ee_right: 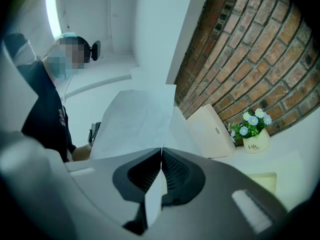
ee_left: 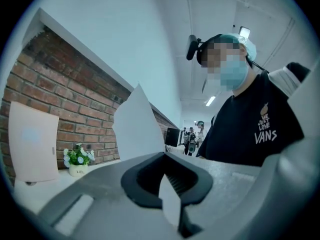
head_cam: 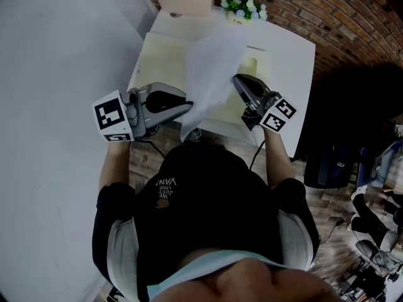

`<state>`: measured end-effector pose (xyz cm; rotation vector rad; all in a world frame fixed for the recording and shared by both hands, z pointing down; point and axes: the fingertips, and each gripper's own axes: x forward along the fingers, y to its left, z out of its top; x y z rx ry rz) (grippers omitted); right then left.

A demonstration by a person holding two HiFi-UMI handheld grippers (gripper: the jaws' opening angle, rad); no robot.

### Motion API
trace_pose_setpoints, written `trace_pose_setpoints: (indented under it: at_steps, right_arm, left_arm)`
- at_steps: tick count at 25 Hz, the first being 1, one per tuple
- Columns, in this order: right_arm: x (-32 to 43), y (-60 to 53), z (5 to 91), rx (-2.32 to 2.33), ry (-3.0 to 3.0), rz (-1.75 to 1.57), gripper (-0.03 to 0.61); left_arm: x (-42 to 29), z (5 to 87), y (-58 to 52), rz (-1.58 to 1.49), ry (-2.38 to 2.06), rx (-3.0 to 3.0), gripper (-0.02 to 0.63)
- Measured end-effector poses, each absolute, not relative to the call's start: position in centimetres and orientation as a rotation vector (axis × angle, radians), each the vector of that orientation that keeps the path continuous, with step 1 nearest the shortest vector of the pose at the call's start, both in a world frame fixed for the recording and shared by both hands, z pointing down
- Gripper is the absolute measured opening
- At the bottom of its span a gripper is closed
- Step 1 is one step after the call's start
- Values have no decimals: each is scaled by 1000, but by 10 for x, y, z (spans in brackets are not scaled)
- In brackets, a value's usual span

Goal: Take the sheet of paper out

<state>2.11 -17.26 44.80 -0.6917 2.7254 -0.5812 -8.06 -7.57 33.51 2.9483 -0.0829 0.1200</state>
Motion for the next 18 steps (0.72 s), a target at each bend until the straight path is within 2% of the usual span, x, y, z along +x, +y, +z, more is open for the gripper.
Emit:
trace_pose_setpoints:
  at_steps: [18]
  right_arm:
    - [48,-175,439,-930,2663,-589,0]
  left_arm:
    - [-118,365,-142,35,-551,2765,2]
